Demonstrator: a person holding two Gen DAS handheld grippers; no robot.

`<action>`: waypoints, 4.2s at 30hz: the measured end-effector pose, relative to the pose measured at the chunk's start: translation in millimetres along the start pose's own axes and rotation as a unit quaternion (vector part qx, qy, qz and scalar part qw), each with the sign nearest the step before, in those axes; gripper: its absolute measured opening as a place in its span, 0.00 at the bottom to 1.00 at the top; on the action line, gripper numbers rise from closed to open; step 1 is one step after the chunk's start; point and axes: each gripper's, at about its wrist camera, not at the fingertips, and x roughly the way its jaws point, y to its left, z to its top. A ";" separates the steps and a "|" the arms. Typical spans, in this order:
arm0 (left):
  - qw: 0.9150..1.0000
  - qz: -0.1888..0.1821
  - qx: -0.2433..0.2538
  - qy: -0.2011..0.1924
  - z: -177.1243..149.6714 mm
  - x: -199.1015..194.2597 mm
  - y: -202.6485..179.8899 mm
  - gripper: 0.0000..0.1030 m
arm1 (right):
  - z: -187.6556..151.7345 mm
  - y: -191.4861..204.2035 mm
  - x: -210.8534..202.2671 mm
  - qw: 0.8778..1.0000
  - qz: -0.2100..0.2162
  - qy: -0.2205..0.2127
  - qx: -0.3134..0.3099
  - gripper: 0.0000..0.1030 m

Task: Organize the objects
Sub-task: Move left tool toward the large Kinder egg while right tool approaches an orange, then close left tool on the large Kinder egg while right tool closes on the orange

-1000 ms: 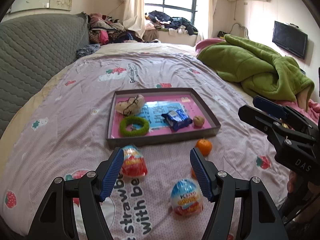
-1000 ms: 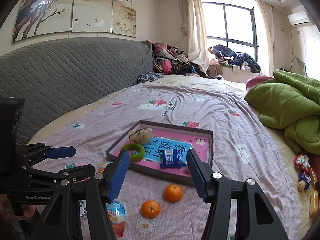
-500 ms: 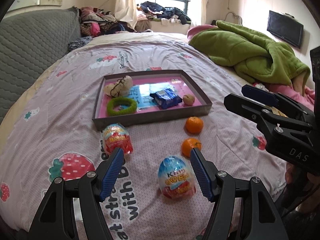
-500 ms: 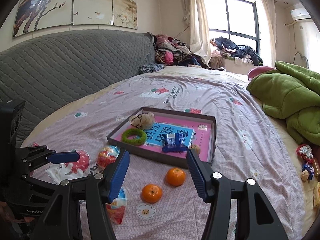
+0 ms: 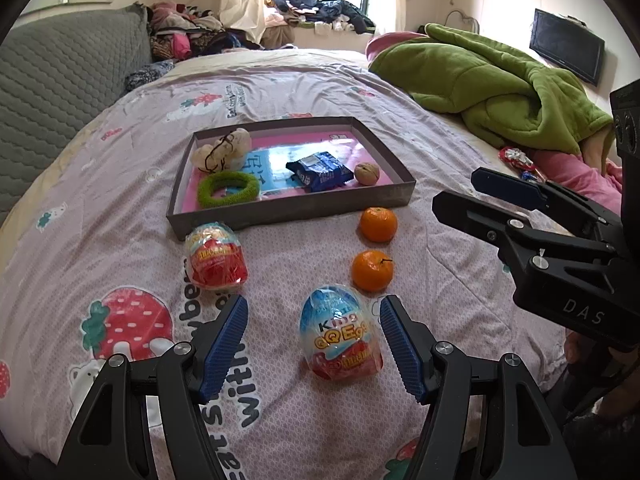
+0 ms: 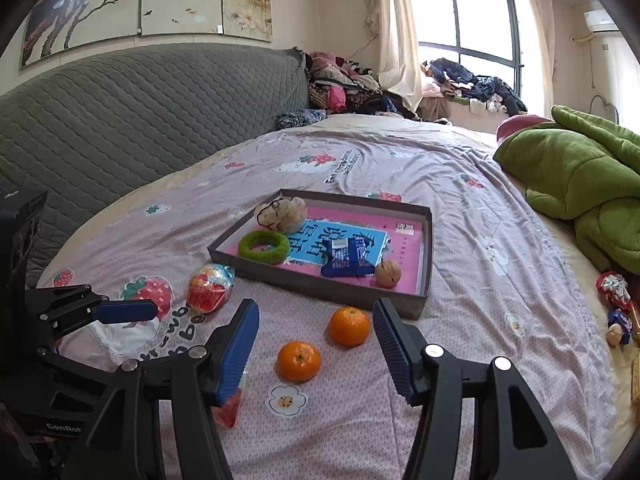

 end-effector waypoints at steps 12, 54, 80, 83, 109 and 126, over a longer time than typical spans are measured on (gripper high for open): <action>1.000 -0.007 0.000 0.022 -8.8 7.3 -3.8 0.68 | -13.9 -1.0 8.4 1.000 0.003 0.026 -0.001 0.57; 0.998 0.020 -0.013 0.058 -28.5 47.5 -4.0 0.68 | -40.2 8.3 66.1 0.995 0.018 0.100 -0.014 0.57; 0.995 0.025 -0.084 0.045 -23.1 56.7 32.8 0.68 | -43.6 0.6 100.1 0.990 0.054 0.121 0.040 0.39; 0.994 0.021 -0.093 0.047 -22.1 58.0 37.2 0.68 | -44.0 -5.1 99.4 0.989 0.065 0.122 0.054 0.39; 0.990 -0.035 -0.134 0.030 -21.8 56.7 57.6 0.50 | -44.4 -2.7 100.1 0.990 0.067 0.118 0.049 0.39; 0.995 -0.010 -0.102 0.004 -18.8 38.9 48.3 0.50 | -44.7 1.2 93.5 0.990 0.071 0.115 0.040 0.39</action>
